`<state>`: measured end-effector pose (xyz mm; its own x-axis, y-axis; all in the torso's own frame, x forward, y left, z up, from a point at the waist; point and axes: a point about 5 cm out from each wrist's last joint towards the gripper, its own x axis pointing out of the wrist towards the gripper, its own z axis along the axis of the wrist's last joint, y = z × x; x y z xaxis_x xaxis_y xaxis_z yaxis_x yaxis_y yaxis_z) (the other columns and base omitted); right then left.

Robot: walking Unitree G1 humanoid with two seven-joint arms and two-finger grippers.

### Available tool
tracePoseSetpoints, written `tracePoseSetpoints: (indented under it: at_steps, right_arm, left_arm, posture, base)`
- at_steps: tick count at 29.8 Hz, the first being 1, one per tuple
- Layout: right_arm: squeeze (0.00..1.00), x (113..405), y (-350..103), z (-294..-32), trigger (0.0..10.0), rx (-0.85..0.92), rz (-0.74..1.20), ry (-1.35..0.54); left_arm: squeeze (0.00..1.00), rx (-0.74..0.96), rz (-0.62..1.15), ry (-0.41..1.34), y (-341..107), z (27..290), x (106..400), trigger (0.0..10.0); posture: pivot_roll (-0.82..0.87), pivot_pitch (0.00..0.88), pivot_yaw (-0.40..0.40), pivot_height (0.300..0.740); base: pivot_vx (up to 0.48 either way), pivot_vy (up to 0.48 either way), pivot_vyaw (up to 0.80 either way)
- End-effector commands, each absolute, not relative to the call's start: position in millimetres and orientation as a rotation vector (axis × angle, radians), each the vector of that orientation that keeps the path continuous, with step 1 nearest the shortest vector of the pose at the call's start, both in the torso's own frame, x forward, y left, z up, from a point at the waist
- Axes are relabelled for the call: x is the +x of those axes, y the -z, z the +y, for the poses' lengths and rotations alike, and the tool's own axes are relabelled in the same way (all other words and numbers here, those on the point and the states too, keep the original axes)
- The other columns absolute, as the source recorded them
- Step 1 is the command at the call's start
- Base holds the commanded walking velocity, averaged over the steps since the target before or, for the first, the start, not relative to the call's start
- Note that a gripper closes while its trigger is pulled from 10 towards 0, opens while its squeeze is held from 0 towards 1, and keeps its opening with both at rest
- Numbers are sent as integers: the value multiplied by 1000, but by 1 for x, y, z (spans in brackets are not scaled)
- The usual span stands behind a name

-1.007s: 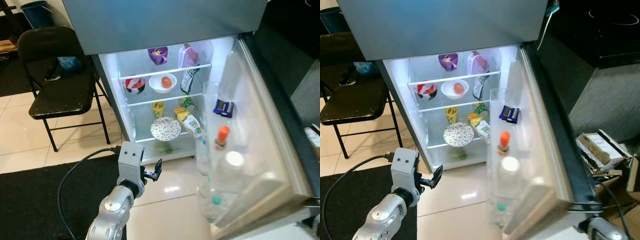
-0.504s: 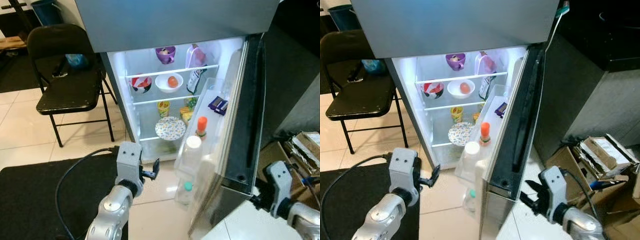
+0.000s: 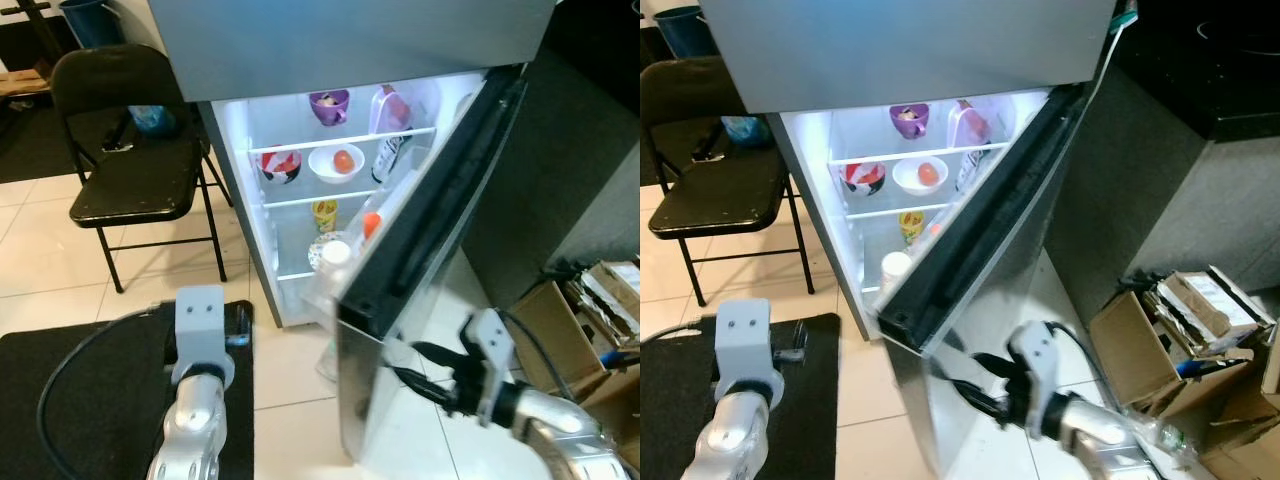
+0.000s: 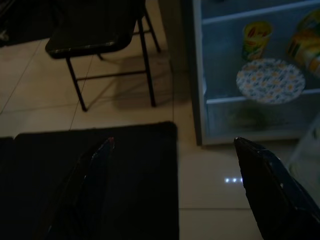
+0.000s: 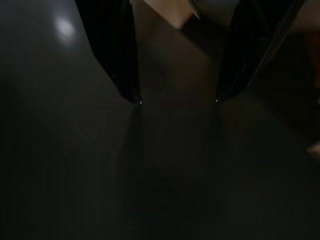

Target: Restocking fridge

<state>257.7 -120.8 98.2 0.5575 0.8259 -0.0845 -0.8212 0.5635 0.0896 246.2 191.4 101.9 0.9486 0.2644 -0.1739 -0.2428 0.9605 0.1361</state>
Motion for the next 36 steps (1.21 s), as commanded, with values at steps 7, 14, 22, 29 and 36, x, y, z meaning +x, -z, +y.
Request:
tracePoseSetpoints:
  at_steps: [7,14,22,29,36]
  right_arm:
    - [0,298,-135,-141,10000,-29,-72,-611]
    - [0,306,-128,-194,10000,-129,-14,-367]
    - [0,302,-114,-218,10000,-149,45,-251]
    - [0,301,-114,-228,10000,-150,37,-223]
    - [0,301,-113,-230,10000,-153,38,-215]
  left_arm:
    - [0,50,182,15,-101,155,231,10000]
    - [0,44,198,255,-101,124,230,10000]
    - [0,-44,221,376,-105,107,243,10000]
    - [0,-59,272,453,-100,106,236,10000]
    - [0,-72,374,643,-90,91,207,10000]
  posture:
    - [-106,189,45,740]
    - [-117,189,41,740]
    - [-123,189,39,740]
    - [-131,194,50,740]
    - [-129,199,49,740]
  base:
    - [0,0,0]
    - [0,0,0]
    - [0,0,0]
    - [0,0,0]
    - [0,0,0]
